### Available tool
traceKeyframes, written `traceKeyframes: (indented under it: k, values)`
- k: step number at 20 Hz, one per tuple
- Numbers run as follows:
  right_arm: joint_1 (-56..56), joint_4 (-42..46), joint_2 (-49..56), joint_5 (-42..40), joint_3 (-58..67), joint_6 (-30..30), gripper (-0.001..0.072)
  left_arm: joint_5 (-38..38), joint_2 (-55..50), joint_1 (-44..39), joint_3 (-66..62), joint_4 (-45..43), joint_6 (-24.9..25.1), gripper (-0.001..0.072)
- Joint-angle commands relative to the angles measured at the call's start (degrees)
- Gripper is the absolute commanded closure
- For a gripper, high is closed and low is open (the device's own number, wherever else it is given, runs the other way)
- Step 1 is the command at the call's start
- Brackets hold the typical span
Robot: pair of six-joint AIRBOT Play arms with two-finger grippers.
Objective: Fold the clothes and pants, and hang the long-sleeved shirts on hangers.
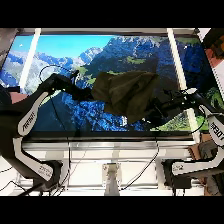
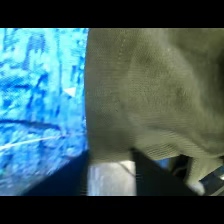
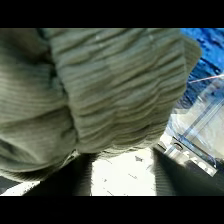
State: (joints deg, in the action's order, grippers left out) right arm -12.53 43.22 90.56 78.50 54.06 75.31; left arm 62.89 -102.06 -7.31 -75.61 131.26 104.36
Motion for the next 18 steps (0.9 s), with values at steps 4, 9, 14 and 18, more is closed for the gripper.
traceKeyframes:
  k: [4,9,14,18]
  values:
    - [-0.26,-1.40,-0.04,0.66,0.28,-0.68,0.0676,-1.22,0.33,-0.76,-1.57,2.51,0.04,0.0702]
    - [-4.04,-4.76,-0.59,2.08,13.46,2.29,0.0679,-6.36,10.97,3.02,-8.55,1.38,-0.26,0.0704]
    - [-4.57,3.19,-0.83,2.01,20.98,4.81,0.0572,-8.26,20.13,4.98,-9.11,-0.63,-1.53,0.0704]
    - [-4.28,1.51,-0.24,3.96,16.44,7.08,0.0339,-5.88,20.81,4.96,-9.09,-1.18,-1.53,0.0703]
